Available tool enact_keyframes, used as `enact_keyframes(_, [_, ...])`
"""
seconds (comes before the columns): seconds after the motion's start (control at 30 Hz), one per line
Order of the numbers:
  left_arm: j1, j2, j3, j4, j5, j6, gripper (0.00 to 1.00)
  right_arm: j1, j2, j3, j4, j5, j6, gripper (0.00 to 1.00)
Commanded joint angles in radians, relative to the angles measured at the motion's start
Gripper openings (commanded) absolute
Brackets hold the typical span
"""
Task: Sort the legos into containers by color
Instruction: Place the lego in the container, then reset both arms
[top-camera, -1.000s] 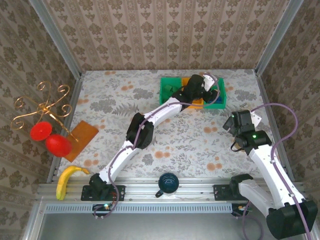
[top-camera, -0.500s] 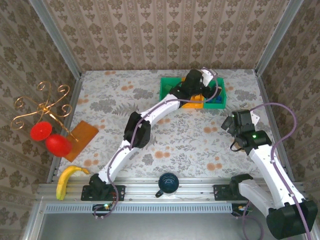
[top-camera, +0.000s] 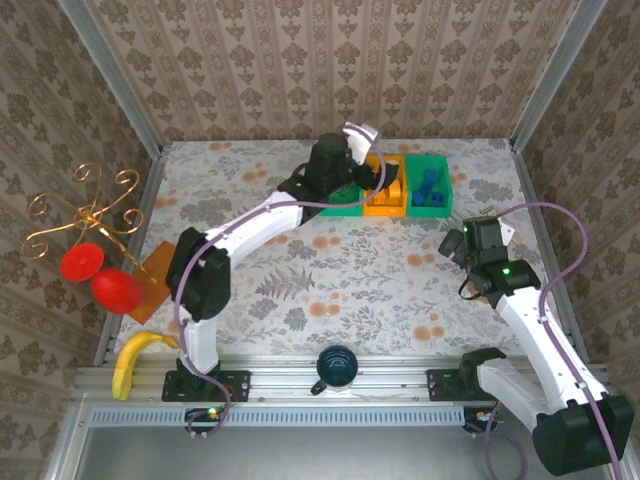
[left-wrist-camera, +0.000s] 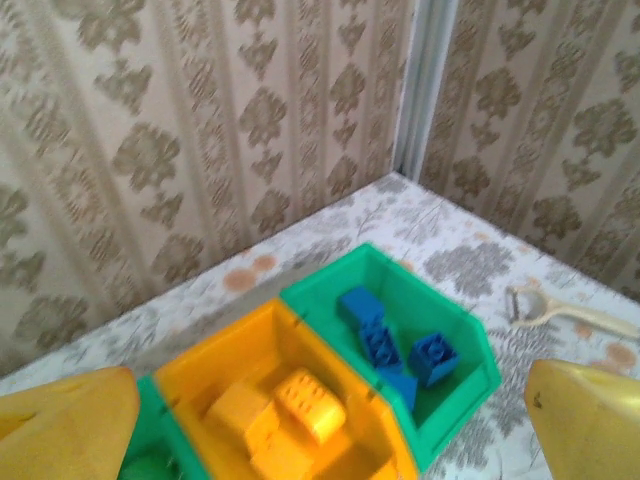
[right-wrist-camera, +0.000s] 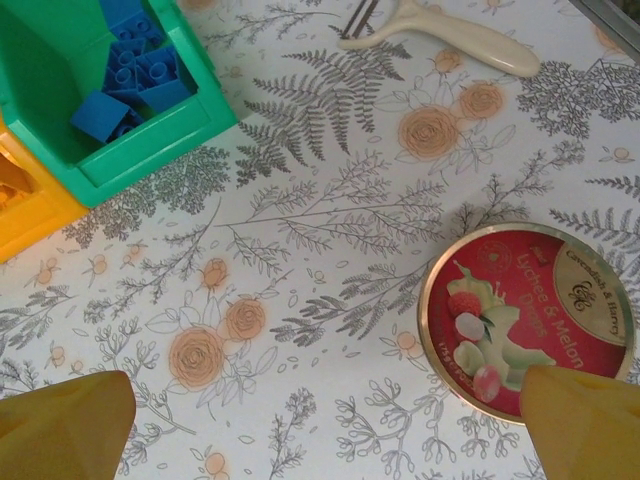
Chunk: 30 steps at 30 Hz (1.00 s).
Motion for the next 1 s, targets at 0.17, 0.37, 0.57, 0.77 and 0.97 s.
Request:
enact_keyframes(0.17, [0.029, -0.233, -0.368, 0.067, -0.130, -0.046, 1.00, -0.004, 0.020, -0.028, 0.081, -0.002, -0.016, 1.00])
enact_keyframes(0.37, [0.050, -0.381, -0.569, 0.051, -0.194, -0.074, 1.00, -0.004, 0.069, -0.014, 0.108, -0.021, -0.027, 1.00])
enact_keyframes(0.57, [0.060, -0.523, -0.726, -0.003, -0.265, -0.066, 1.00, -0.004, 0.118, -0.002, 0.158, -0.024, -0.033, 1.00])
enact_keyframes(0.77, [0.100, -0.698, -0.875, -0.075, -0.348, -0.099, 1.00, -0.004, 0.155, -0.003, 0.194, -0.012, -0.041, 1.00])
enact_keyframes(0.97, [0.142, -0.855, -1.006, -0.134, -0.416, -0.129, 1.00, -0.004, 0.193, -0.001, 0.229, -0.002, -0.053, 1.00])
